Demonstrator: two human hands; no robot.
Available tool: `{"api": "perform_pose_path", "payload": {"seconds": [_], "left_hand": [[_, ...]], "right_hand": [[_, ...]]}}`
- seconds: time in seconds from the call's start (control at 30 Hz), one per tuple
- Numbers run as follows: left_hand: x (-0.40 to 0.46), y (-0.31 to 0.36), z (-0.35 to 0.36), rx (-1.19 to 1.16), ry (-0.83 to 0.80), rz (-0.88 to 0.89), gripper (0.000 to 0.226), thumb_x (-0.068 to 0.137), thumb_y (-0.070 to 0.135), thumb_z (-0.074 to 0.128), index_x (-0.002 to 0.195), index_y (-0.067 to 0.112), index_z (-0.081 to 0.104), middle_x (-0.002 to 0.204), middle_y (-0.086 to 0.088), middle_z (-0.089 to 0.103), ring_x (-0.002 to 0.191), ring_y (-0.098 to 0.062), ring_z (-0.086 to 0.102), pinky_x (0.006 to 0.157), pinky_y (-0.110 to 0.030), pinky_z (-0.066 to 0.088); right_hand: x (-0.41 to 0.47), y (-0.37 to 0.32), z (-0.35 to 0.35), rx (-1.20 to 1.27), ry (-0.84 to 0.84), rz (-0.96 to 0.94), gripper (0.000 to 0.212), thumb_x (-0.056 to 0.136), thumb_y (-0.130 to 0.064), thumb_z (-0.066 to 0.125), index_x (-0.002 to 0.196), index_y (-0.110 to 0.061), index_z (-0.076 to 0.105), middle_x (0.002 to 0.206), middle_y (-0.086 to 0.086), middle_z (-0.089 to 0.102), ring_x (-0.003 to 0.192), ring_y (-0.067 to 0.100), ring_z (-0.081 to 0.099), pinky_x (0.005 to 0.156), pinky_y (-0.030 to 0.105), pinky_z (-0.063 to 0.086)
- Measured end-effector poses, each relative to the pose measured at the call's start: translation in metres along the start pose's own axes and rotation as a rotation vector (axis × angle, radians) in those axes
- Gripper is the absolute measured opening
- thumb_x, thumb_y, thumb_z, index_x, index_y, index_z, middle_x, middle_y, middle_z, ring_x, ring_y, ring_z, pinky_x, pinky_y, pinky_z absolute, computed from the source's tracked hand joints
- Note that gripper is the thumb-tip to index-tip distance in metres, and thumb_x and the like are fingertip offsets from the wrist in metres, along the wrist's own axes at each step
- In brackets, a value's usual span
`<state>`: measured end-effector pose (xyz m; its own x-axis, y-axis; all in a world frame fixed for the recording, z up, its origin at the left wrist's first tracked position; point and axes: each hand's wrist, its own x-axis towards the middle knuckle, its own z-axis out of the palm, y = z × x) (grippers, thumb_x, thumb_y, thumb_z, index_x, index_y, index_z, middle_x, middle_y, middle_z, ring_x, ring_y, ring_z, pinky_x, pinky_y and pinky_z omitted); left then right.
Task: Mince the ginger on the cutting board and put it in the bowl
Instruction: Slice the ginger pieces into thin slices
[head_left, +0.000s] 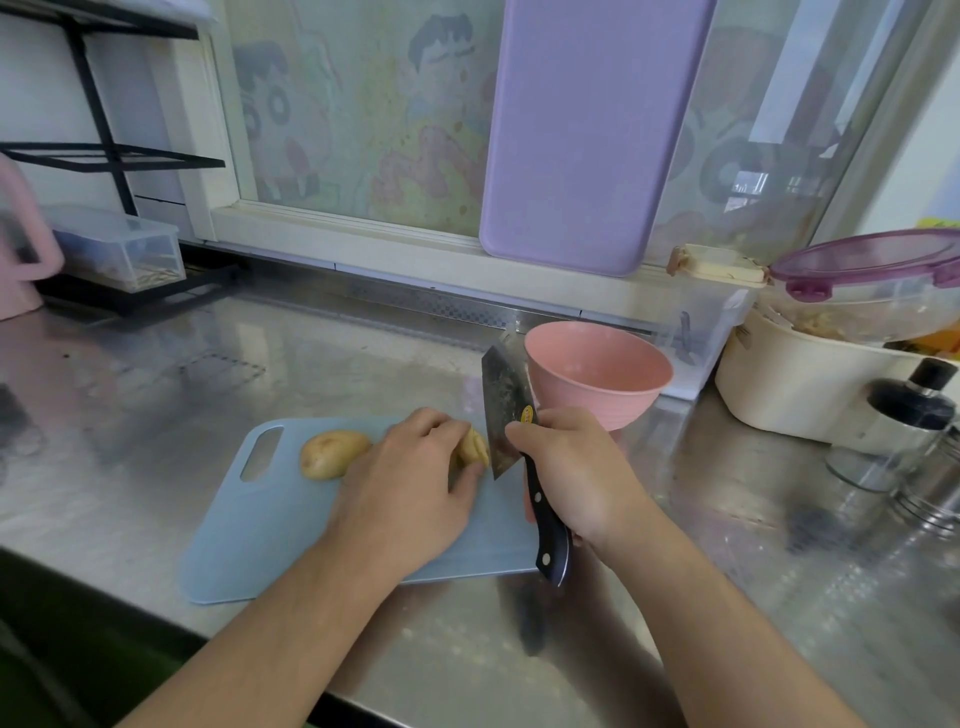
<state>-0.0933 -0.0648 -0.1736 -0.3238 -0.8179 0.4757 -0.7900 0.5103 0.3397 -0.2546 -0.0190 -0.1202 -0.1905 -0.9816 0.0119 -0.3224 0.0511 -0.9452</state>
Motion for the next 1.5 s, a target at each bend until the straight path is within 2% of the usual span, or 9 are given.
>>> {"api": "perform_pose_path", "payload": {"seconds": [0.23, 0.43, 0.73, 0.87, 0.93, 1.0, 1.13, 1.3, 1.5], "left_hand": [[-0.007, -0.007, -0.003, -0.007, -0.025, 0.063, 0.032, 0.095, 0.048, 0.059, 0.122, 0.031, 0.067, 0.119, 0.019, 0.056, 0.112, -0.012, 0.055, 0.083, -0.039, 0.058], [-0.037, -0.008, -0.019, -0.008, -0.061, 0.109, 0.036, 0.091, 0.056, 0.059, 0.120, 0.037, 0.069, 0.125, 0.028, 0.051, 0.121, 0.001, 0.046, 0.086, -0.022, 0.050], [-0.039, -0.004, -0.023, -0.083, -0.086, 0.004, 0.025, 0.093, 0.057, 0.062, 0.112, 0.040, 0.064, 0.119, 0.027, 0.056, 0.122, 0.003, 0.043, 0.087, -0.027, 0.049], [-0.039, -0.006, -0.022, -0.060, -0.070, -0.071, 0.025, 0.092, 0.059, 0.061, 0.108, 0.039, 0.063, 0.134, 0.028, 0.049, 0.132, 0.002, 0.041, 0.092, -0.031, 0.052], [-0.038, -0.005, -0.023, -0.049, -0.086, -0.086, 0.025, 0.092, 0.059, 0.061, 0.108, 0.039, 0.061, 0.138, 0.028, 0.046, 0.131, -0.001, 0.041, 0.091, -0.028, 0.049], [-0.037, -0.004, -0.024, -0.059, -0.121, -0.078, 0.023, 0.094, 0.057, 0.060, 0.109, 0.039, 0.058, 0.131, 0.028, 0.050, 0.124, -0.001, 0.042, 0.088, -0.025, 0.045], [-0.034, -0.005, -0.025, -0.168, -0.183, -0.080, 0.026, 0.093, 0.052, 0.063, 0.116, 0.041, 0.057, 0.112, 0.030, 0.054, 0.118, 0.002, 0.041, 0.093, -0.029, 0.046], [-0.036, -0.008, -0.024, -0.201, -0.177, -0.088, 0.024, 0.093, 0.052, 0.064, 0.114, 0.043, 0.058, 0.114, 0.033, 0.052, 0.121, 0.003, 0.042, 0.094, -0.030, 0.047], [-0.040, -0.013, -0.024, -0.233, -0.128, -0.084, 0.014, 0.091, 0.046, 0.065, 0.103, 0.042, 0.060, 0.110, 0.032, 0.053, 0.120, 0.005, 0.044, 0.096, -0.035, 0.049]], "right_hand": [[-0.001, -0.003, -0.001, 0.014, 0.010, 0.009, 0.034, 0.094, -0.007, 0.057, 0.063, -0.009, 0.042, 0.053, 0.010, 0.035, 0.054, 0.024, 0.041, 0.046, 0.026, 0.029], [-0.006, -0.010, -0.003, 0.026, -0.013, -0.018, 0.033, 0.096, -0.004, 0.056, 0.065, -0.008, 0.045, 0.059, 0.012, 0.034, 0.050, 0.022, 0.039, 0.042, 0.021, 0.034], [-0.015, -0.017, -0.004, -0.088, -0.117, -0.004, 0.025, 0.091, -0.001, 0.058, 0.066, -0.002, 0.053, 0.059, 0.017, 0.039, 0.043, 0.024, 0.039, 0.039, 0.019, 0.034], [-0.014, -0.017, -0.003, -0.110, -0.135, 0.026, 0.026, 0.093, -0.002, 0.059, 0.076, 0.017, 0.053, 0.060, 0.016, 0.041, 0.042, 0.022, 0.039, 0.039, 0.018, 0.033], [-0.015, -0.017, -0.002, -0.112, -0.129, 0.022, 0.026, 0.093, -0.002, 0.059, 0.072, 0.013, 0.054, 0.058, 0.016, 0.042, 0.042, 0.023, 0.040, 0.039, 0.019, 0.034], [-0.015, -0.018, -0.003, -0.112, -0.120, 0.013, 0.026, 0.092, -0.002, 0.059, 0.068, 0.005, 0.053, 0.058, 0.018, 0.042, 0.042, 0.024, 0.041, 0.039, 0.020, 0.034], [-0.015, -0.017, -0.003, -0.107, -0.111, 0.009, 0.026, 0.091, -0.002, 0.059, 0.076, 0.018, 0.056, 0.053, 0.018, 0.045, 0.038, 0.024, 0.042, 0.038, 0.020, 0.033], [-0.016, -0.018, -0.003, -0.109, -0.111, -0.002, 0.043, 0.090, -0.002, 0.059, 0.048, -0.013, 0.053, 0.050, 0.016, 0.045, 0.039, 0.024, 0.043, 0.039, 0.020, 0.034], [-0.017, -0.021, -0.004, -0.111, -0.110, -0.011, 0.036, 0.091, -0.001, 0.057, 0.057, -0.007, 0.047, 0.056, 0.017, 0.041, 0.038, 0.021, 0.038, 0.037, 0.016, 0.032]]}}
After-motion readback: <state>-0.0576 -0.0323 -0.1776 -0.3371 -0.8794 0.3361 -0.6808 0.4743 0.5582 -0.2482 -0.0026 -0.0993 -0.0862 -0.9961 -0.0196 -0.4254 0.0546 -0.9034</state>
